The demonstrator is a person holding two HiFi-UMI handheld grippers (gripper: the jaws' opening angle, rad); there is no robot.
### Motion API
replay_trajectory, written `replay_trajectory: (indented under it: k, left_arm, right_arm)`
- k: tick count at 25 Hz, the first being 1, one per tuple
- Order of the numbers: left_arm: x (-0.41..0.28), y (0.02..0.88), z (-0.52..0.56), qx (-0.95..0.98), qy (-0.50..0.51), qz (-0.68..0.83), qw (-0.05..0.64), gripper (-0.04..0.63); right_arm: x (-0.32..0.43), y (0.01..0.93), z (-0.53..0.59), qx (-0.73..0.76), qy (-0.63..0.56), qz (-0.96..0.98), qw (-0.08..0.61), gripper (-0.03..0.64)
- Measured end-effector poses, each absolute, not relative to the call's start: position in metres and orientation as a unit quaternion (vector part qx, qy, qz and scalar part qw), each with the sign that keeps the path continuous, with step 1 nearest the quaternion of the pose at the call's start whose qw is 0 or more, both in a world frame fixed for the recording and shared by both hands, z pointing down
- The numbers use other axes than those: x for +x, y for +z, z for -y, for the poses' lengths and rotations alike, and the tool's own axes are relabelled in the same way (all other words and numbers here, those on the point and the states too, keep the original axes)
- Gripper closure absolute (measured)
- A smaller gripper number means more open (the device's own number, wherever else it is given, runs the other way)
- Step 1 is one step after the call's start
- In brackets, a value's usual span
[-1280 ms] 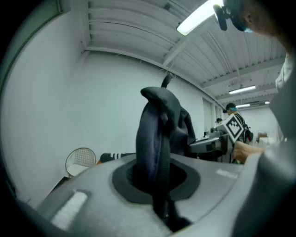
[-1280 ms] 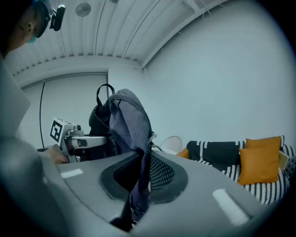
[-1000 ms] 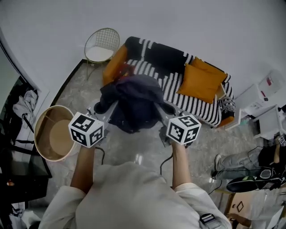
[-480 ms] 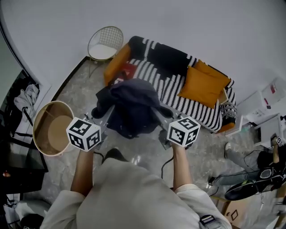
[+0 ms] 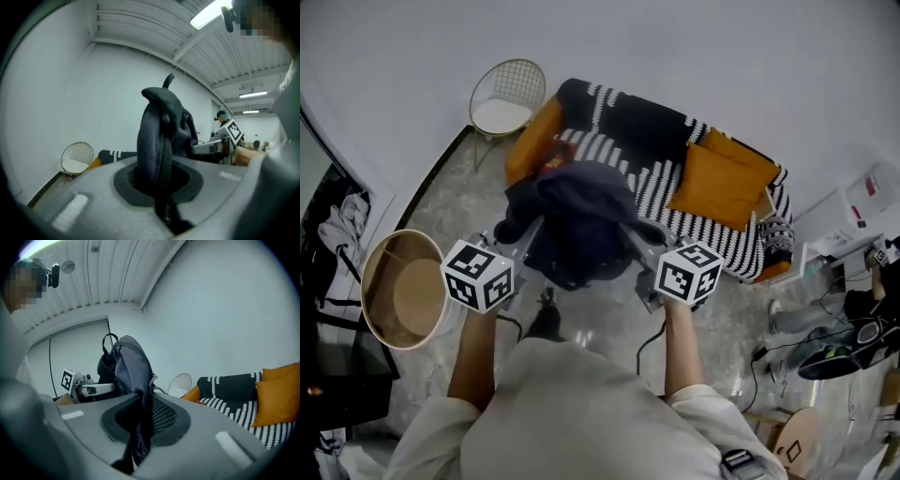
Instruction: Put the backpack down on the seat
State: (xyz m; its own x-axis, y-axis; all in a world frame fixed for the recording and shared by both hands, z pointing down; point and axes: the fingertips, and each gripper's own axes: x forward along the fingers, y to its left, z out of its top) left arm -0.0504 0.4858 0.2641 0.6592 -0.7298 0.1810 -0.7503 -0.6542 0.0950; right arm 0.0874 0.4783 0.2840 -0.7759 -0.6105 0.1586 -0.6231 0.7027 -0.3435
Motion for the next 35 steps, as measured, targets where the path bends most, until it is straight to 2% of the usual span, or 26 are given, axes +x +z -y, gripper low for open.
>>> replay_trajectory:
  k: [16, 35]
  left_arm:
    - [-0.065, 0.262, -0.267, 0.917, 0.076, 0.380, 0.095, 0.569]
    - [-0.091, 0.269, -0.086, 0.932, 0.104, 0.334, 0.099, 0.569]
  right_arm:
    - [0.071, 0.284, -0.270, 0.353, 0.212, 0.911, 0.008, 0.586]
    - [0.040, 0.290, -0.093, 0.391, 0.208, 0.896, 0.028, 0.581]
